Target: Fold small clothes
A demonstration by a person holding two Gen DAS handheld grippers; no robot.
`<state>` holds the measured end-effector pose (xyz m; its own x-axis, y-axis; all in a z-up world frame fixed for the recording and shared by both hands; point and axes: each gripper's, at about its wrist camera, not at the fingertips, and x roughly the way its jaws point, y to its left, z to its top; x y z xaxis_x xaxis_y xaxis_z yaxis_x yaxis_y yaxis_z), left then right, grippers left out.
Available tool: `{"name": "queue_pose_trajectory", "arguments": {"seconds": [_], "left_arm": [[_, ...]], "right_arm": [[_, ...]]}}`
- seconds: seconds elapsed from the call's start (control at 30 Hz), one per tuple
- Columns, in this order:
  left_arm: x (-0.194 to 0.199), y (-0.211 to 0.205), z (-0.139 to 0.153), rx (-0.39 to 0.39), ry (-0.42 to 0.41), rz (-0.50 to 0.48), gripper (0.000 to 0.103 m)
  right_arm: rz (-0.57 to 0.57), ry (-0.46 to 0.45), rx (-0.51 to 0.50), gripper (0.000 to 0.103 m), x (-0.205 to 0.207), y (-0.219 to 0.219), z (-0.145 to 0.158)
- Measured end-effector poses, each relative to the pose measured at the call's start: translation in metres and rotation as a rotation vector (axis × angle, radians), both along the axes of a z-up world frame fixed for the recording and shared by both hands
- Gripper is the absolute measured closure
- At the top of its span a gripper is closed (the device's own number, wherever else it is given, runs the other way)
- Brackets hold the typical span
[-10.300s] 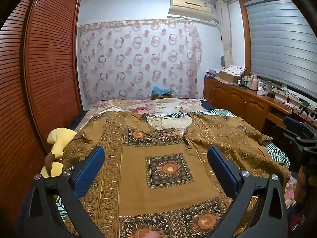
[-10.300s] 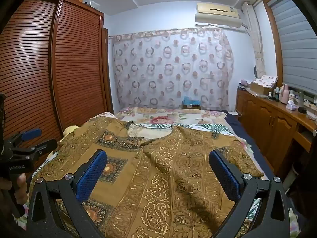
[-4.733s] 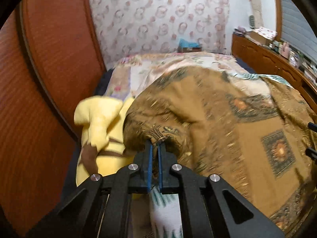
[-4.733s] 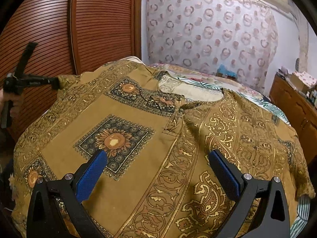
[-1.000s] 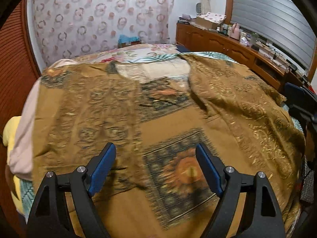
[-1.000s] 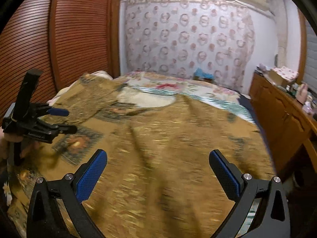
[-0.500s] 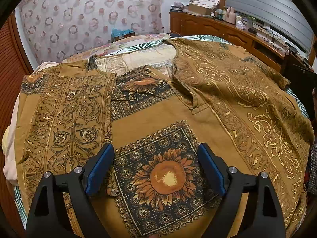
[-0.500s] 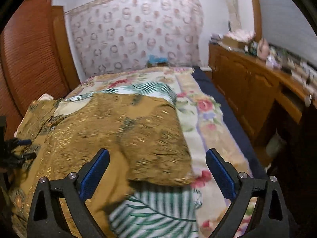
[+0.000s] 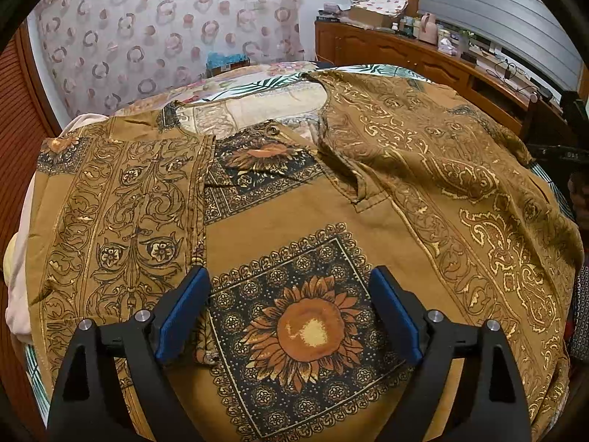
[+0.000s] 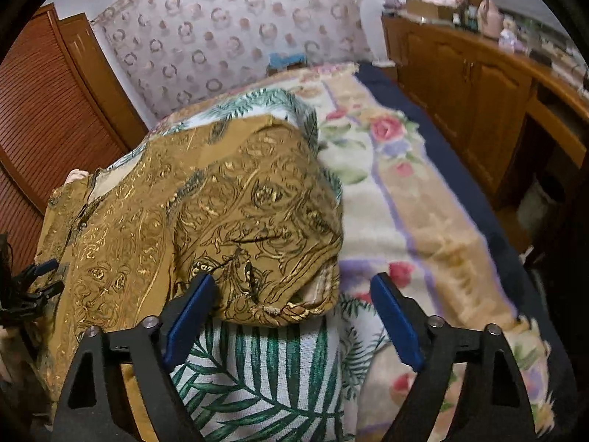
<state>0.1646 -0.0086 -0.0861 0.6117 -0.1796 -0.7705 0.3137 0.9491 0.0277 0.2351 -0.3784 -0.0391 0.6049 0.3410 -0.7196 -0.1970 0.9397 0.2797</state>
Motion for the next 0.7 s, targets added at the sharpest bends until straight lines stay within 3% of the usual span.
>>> {"name": "queue_pose_trajectory", "arguments": {"seconds": [0.13, 0.2, 0.27, 0.33, 0.53, 0.7], "left_arm": [[0.0, -0.001, 0.0, 0.002, -0.001, 0.0, 0.014], [0.0, -0.001, 0.0, 0.001, -0.001, 0.0, 0.014], [0.0, -0.001, 0.0, 0.0, 0.0, 0.0, 0.014], [0.0, 0.0, 0.0, 0.0, -0.001, 0.0, 0.014], [-0.008, -0.004, 0.007, -0.003, -0.047, -0.012, 0.014], [-0.023, -0.003, 0.027, -0.081, -0.11, 0.005, 0.014]], "right_arm": [[0.029, 0.014, 0.045, 0.05, 0.007, -0.005, 0.004], [0.019, -0.002, 0.01, 0.058, 0.005, -0.008, 0.009], [0.007, -0.027, -0.038, 0.08, 0.004, -0.009, 0.019], [0.017, -0.059, -0.052, 0.093, 0.001, -0.008, 0.026], [0.033, -0.173, -0.089, 0.094, -0.007, 0.01, 0.054], [0.111, -0.29, -0.1, 0.095, -0.021, 0.042, 0.079]]}}
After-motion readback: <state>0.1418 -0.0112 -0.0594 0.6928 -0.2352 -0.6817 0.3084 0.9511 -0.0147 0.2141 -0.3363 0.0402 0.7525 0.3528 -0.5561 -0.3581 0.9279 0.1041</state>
